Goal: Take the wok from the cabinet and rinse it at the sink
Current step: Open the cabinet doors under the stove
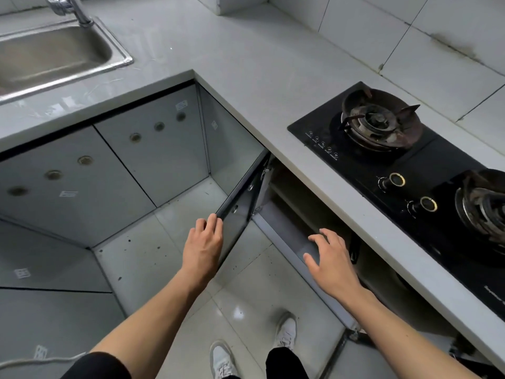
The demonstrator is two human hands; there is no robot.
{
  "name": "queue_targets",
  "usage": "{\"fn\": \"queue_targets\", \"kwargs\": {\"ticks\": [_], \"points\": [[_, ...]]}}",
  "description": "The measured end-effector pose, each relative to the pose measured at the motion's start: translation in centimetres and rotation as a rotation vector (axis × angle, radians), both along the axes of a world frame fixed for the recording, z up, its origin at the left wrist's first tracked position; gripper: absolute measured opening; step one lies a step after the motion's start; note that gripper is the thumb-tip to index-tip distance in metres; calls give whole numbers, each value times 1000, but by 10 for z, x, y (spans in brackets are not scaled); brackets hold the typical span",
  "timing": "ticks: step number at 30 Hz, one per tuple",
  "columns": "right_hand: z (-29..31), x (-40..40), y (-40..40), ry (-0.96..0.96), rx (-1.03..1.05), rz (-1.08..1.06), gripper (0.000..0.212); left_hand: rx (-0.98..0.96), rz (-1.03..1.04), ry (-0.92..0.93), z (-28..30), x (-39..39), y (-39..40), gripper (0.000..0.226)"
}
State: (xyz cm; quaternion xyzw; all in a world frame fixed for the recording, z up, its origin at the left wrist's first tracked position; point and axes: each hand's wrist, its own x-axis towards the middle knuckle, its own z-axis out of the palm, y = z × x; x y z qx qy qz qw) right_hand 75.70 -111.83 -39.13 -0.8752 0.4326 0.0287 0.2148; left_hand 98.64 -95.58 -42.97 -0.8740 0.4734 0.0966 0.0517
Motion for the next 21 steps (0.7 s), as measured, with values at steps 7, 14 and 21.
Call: {"fn": "queue_targets", "kwargs": {"ticks": [7,14,21], "points": [[-8,4,-2,13,14,-19,45,-68,30,-9,-1,41,4,46],[-14,18,-6,-1,25,-33,44,44,31,-119,-13,57,12,75],[-15,12,-5,43,56,-29,46,51,108,-75,-18,71,3,88]]}}
